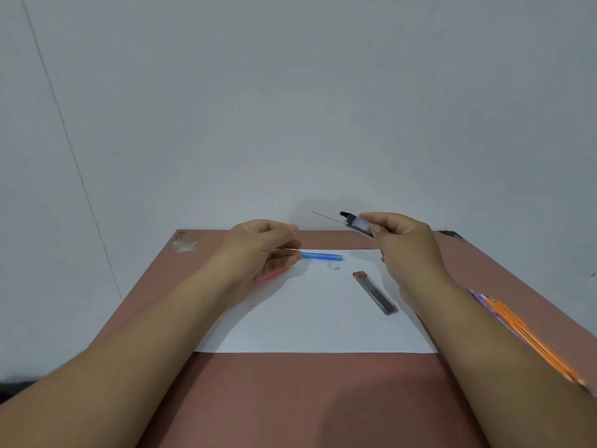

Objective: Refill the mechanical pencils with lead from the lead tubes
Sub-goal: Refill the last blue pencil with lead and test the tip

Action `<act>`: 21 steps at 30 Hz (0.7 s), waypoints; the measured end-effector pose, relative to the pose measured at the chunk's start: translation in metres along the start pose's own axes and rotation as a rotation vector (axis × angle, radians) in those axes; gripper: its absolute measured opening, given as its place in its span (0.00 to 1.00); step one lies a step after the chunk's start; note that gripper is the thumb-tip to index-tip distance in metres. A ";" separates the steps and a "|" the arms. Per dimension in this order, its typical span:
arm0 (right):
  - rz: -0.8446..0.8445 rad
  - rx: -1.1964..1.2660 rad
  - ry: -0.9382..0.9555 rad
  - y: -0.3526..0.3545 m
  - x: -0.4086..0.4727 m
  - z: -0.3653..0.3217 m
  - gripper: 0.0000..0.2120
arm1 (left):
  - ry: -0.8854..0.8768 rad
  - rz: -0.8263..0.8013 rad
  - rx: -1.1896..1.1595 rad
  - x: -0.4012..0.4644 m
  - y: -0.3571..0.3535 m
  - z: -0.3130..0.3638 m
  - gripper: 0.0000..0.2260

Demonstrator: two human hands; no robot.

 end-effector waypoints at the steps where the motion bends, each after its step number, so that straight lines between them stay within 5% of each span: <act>1: -0.010 -0.005 0.003 -0.002 -0.001 -0.001 0.15 | -0.021 0.005 0.018 0.000 -0.001 0.001 0.10; 21: -0.096 0.030 -0.050 -0.018 -0.013 -0.004 0.16 | -0.153 0.219 0.130 0.002 0.026 0.015 0.06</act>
Point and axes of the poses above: each hand's wrist, its own x-axis towards the middle knuckle, its own y-axis out of the back of the hand, z = x × y, the point moved 8 cm from there along x, towards the middle knuckle, and after that the axes turned 7 degrees about x, right-handed, at the moved point
